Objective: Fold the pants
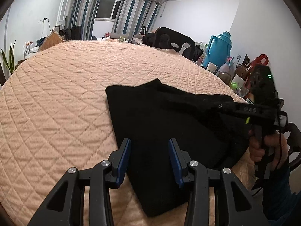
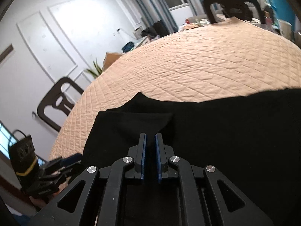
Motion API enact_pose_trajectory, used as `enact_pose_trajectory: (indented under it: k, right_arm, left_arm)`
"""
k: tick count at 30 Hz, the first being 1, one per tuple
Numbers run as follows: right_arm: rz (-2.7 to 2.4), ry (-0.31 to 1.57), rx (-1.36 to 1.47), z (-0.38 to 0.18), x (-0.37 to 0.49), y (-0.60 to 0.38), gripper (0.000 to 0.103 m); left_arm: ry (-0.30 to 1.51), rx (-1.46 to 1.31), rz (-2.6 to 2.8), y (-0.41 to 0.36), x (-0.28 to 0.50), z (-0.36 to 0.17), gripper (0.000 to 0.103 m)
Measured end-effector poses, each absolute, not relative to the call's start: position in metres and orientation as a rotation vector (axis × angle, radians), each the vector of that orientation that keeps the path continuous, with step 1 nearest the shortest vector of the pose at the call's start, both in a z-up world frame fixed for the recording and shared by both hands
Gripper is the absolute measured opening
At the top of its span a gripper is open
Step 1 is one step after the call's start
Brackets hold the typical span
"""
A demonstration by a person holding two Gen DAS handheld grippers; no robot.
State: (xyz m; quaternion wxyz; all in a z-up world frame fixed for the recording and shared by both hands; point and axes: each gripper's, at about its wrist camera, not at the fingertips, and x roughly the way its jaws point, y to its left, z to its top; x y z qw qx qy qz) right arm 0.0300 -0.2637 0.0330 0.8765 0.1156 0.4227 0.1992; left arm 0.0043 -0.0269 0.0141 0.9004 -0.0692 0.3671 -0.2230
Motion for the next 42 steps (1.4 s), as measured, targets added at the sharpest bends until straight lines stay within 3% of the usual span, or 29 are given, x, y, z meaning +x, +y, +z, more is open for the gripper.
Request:
enact_pose_trajectory:
  k: [7, 11, 14, 17, 42]
  right_arm:
    - [0.232, 0.916, 0.175, 0.034, 0.064, -0.272, 0.009]
    - [0.245, 0.836, 0.176, 0.05, 0.046, -0.276, 0.009]
    - [0.331, 0.846, 0.112, 0.046, 0.03, -0.262, 0.015]
    - [0.338, 0.91, 0.076, 0.022, 0.025, -0.259, 0.016]
    - [0.34, 0.746, 0.016, 0.021, -0.051, -0.267, 0.018]
  left_arm:
    - [0.767, -0.102, -0.396, -0.035, 0.04, 0.022, 0.044]
    - [0.772, -0.097, -0.413, -0.04, 0.042, 0.021, 0.044]
    - [0.799, -0.082, -0.422, -0.045, 0.039, 0.013, 0.044]
    - [0.796, -0.039, -0.409, -0.048, 0.03, 0.011, 0.044]
    - [0.734, 0.073, -0.34, -0.055, -0.006, 0.007, 0.05]
